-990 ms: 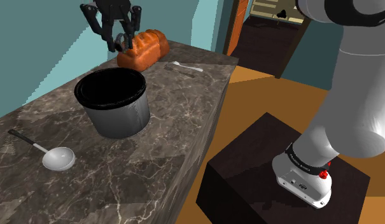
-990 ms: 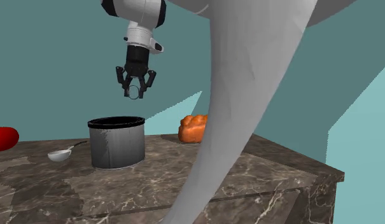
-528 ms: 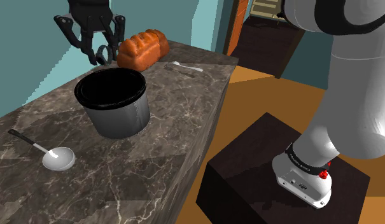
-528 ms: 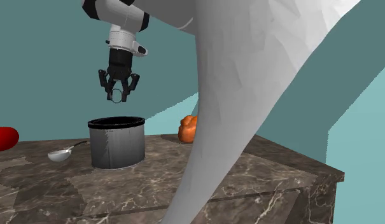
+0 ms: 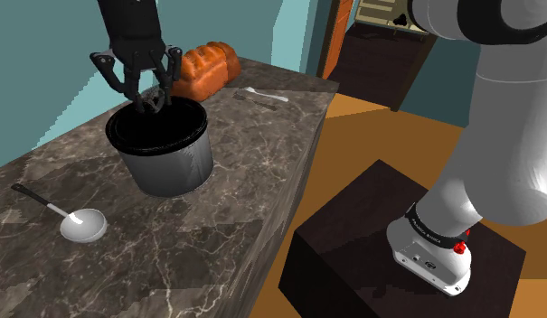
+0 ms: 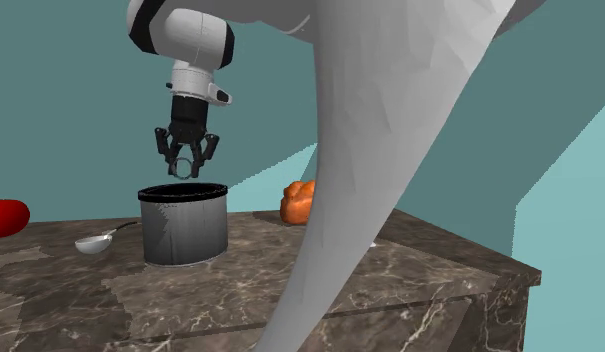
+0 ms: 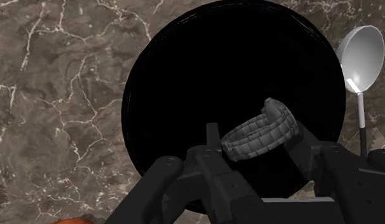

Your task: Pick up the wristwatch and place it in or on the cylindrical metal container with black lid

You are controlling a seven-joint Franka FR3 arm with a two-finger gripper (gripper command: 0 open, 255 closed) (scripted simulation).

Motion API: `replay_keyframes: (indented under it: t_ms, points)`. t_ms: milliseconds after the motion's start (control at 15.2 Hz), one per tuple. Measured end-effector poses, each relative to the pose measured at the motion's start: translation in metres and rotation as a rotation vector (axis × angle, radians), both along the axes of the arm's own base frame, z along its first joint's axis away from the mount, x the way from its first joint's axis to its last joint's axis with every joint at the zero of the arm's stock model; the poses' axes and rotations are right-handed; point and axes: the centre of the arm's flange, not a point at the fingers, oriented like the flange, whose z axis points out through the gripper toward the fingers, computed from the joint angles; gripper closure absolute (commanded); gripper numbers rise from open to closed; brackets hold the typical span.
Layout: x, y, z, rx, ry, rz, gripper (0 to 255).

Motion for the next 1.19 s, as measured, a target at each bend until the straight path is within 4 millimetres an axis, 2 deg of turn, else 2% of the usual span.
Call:
replay_keyframes:
  t_ms: [198, 528, 594, 990, 1188]
  points:
    - [-0.001, 0.000, -0.013, 0.000, 0.000, 0.000, 255]
    - [-0.001, -0.001, -0.016, 0.000, 0.000, 0.000, 255]
    - [-0.001, -0.001, -0.016, 0.000, 0.000, 0.000, 0]
    - [-0.001, -0.001, -0.016, 0.000, 0.000, 0.000, 0]
    - [0.001, -0.002, 0.011, 0.001, -0.001, -0.001, 0]
